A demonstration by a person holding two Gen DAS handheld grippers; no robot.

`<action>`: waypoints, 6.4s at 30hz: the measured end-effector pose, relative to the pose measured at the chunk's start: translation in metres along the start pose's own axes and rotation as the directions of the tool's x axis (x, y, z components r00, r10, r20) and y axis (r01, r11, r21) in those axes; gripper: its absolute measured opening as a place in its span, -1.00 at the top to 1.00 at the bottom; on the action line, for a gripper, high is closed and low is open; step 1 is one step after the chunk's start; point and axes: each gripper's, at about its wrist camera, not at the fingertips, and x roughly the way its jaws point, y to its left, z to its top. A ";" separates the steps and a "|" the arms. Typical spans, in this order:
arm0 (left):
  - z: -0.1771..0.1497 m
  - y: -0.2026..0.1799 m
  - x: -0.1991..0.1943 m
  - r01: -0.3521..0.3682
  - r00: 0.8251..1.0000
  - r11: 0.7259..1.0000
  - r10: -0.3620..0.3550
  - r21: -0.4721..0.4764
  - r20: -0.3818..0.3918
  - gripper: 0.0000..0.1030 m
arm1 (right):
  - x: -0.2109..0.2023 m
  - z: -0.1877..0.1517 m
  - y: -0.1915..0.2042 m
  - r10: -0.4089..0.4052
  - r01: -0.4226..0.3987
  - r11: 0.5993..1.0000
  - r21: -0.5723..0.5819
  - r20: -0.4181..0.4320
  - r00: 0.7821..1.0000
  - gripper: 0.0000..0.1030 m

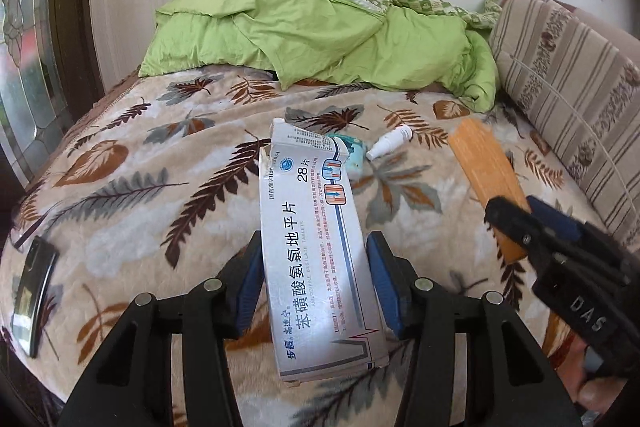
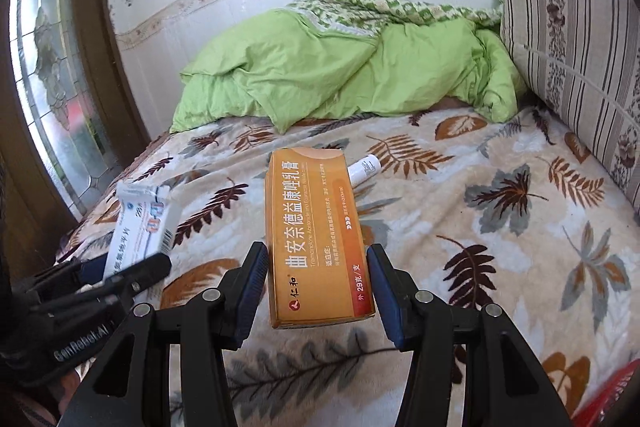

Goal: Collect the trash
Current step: 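Lift the white strip box with the left tool while the right tool lifts the orange box, then carry the strip box and orange box over the red basket and open both tools, then move both open tools back over the remaining items on the bed, then grasp the blue snack bag with the left tool while the right tool grasps the white spray bottle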

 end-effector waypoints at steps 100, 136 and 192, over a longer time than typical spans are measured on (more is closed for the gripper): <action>-0.017 -0.098 -0.042 0.304 0.952 0.936 -0.302 0.177 -0.039 0.04 | -0.128 -0.039 -0.108 -0.070 0.065 0.952 0.298 0.007 0.998 -0.06; 0.006 -0.143 0.004 0.396 0.907 0.905 -0.361 0.154 -0.215 -0.27 | -0.108 -0.027 -0.164 -0.128 0.159 0.926 0.343 -0.111 0.986 -0.12; 0.048 0.038 0.159 -0.085 0.976 0.991 0.061 -0.107 -0.210 0.32 | 0.258 0.089 -0.069 0.002 0.084 0.967 0.239 -0.341 0.940 0.36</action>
